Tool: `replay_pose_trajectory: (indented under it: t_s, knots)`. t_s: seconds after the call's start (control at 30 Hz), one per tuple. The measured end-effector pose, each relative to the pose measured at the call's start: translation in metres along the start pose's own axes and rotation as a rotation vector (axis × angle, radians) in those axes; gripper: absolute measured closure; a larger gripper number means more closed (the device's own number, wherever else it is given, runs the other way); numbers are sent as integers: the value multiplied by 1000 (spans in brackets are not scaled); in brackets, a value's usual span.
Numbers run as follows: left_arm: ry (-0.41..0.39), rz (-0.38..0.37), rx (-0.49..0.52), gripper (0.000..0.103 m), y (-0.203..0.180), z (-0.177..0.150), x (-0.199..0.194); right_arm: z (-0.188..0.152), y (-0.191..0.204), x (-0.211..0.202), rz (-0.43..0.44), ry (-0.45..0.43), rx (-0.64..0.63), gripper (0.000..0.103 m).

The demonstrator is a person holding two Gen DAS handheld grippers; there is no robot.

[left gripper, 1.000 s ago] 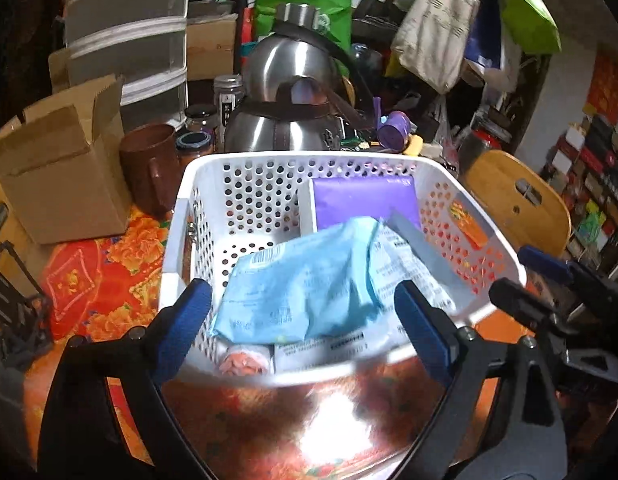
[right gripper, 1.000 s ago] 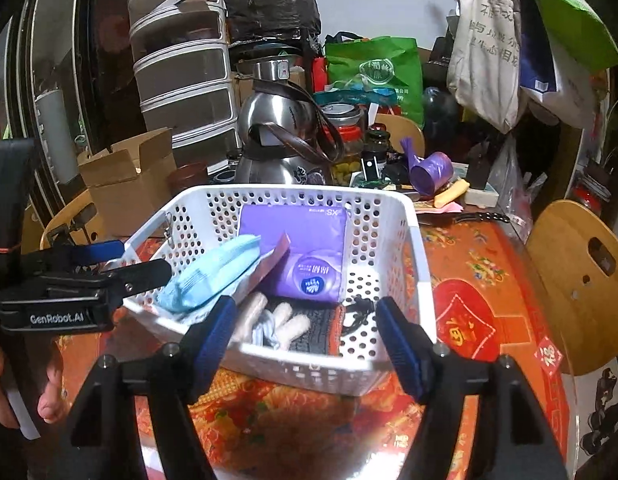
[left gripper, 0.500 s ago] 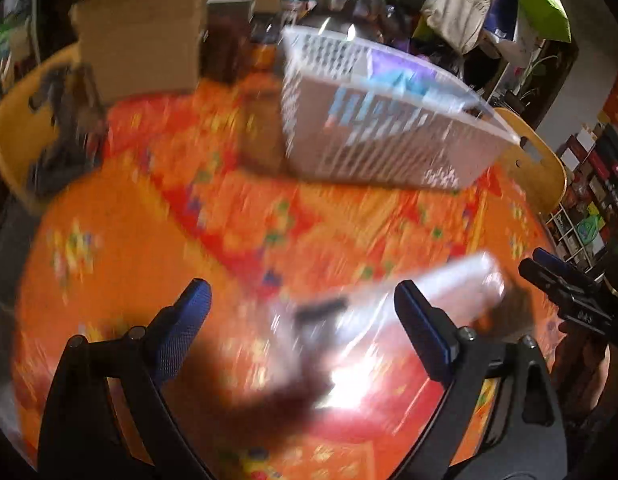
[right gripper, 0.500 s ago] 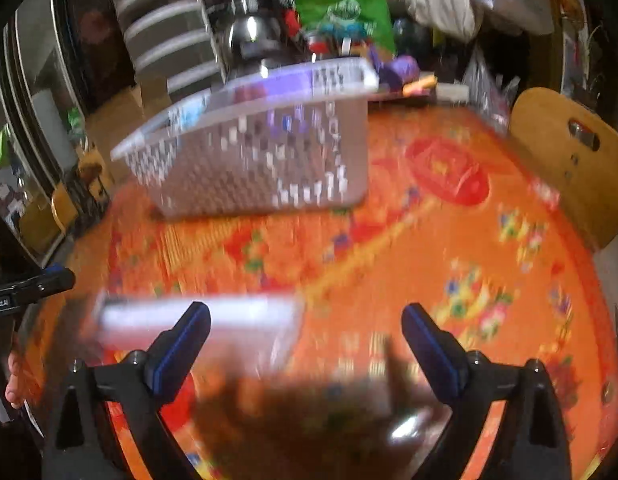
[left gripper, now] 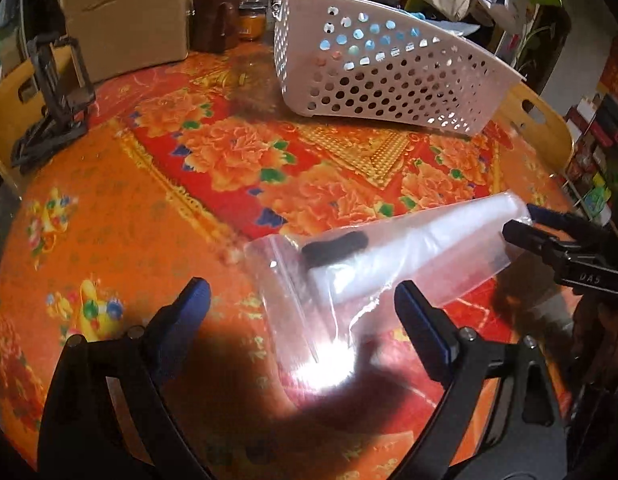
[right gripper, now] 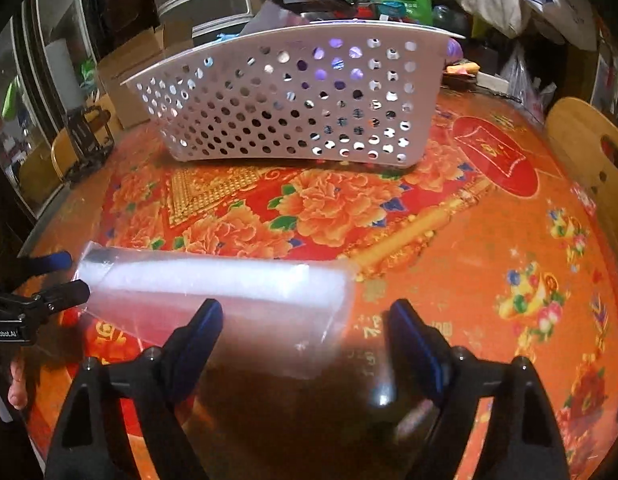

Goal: Organize soft objects
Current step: 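Grasp the clear plastic bag with the left tool while the right tool grips its other end, then carry the clear bag into the white basket with both tools and release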

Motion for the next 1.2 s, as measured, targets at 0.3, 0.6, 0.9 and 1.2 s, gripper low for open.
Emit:
replay_pose_trajectory:
  t_s: [0.3, 0.6, 0.9, 1.2]
  knots:
    - [5, 47, 74, 11, -8, 7, 15, 1, 12, 5, -50, -3, -102, 48]
    - [-40, -13, 125, 65, -25, 6, 6, -4, 13, -3, -56, -13, -102, 75]
    - [-82, -92, 71, 84, -21, 9, -4, -8, 25, -14, -25, -51, -94, 96]
    - [-145, -122, 78, 89, -23, 14, -21, 1, 21, -35, 8, -150, -38, 96]
Point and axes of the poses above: each gripper's, at about its wrist camera, not at the fingertips, and x roughly the way its jaws point, y to its left, z to its top, the point moved 10 cm from there along x, roughly the way its jaws point, and after that the axes turned 3 degrees about x, right-handed, at the moved point
